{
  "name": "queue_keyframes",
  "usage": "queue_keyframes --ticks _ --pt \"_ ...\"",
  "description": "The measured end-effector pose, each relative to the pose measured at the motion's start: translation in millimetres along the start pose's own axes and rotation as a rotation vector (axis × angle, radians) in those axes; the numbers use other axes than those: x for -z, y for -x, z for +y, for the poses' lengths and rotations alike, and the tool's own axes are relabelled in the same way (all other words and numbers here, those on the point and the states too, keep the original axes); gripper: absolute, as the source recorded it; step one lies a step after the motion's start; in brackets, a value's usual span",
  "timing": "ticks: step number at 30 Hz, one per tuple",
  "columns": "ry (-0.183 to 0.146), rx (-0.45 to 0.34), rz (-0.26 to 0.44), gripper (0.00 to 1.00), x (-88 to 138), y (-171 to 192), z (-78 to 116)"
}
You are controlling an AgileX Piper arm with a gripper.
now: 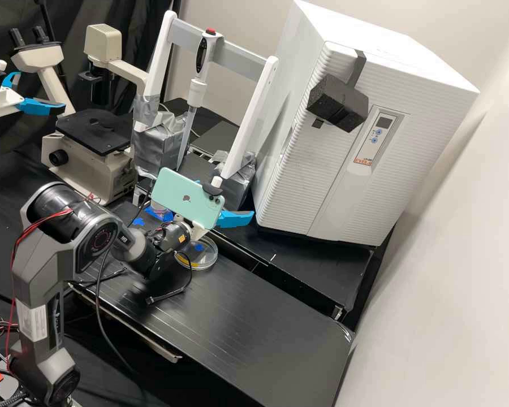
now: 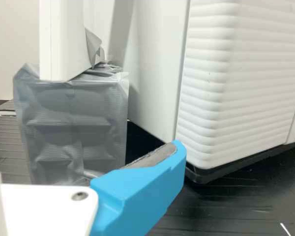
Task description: Open the lid
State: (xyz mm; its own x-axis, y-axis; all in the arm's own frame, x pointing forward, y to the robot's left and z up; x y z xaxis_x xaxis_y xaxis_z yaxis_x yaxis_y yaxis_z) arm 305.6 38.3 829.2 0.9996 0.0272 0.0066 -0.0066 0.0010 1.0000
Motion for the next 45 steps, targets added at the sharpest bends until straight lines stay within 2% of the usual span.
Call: queue_keyframes --ticks 11,15,23,27,33,45 --pt "0.01 0.0 -0.001 1.0 -4 9 0.6" --pt "0.009 -0.022 0.023 1.0 -7 30 7.1" --pt "-0.014 -0.123 0.132 1.0 -13 93 26.6" --pt "-0.015 -0.117 0.125 1.0 -19 121 27.5" --pt "0.005 -0.084 0.089 1.0 -27 144 20.0" --pt "0.016 -0.034 0.058 1.0 -34 145 11.6"
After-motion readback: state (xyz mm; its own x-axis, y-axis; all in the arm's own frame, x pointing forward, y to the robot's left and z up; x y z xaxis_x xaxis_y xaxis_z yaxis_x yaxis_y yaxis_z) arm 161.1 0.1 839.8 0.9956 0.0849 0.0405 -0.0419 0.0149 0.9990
